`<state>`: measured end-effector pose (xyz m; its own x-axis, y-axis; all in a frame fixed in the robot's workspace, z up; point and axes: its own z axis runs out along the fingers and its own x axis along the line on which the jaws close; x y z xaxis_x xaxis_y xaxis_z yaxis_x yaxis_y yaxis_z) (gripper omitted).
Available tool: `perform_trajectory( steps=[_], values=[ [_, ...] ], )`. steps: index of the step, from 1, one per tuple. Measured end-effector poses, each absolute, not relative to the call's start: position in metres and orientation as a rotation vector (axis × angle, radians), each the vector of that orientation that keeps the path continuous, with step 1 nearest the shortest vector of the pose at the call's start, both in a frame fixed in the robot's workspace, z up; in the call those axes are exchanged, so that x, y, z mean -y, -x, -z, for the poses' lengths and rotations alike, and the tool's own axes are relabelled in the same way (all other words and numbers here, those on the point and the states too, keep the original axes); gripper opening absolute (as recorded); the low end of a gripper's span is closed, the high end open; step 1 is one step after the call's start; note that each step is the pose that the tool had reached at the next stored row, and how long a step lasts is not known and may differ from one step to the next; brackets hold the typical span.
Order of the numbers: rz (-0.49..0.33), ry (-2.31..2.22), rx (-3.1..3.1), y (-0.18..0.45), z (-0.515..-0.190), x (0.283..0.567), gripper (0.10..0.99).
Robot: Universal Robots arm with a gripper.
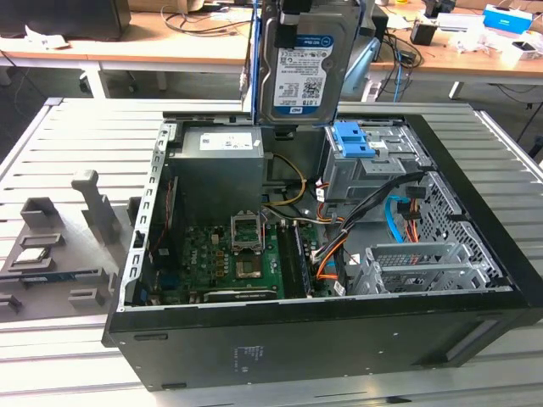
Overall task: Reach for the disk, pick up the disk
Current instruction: 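Pick up the disk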
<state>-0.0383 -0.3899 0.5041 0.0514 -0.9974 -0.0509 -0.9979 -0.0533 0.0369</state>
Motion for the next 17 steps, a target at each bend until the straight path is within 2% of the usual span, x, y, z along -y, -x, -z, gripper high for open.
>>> perform_trajectory(
  steps=[17],
  values=[
    [-0.098,2.272,-2.156,0.038,-0.502,0.452,0.369]
  ],
)
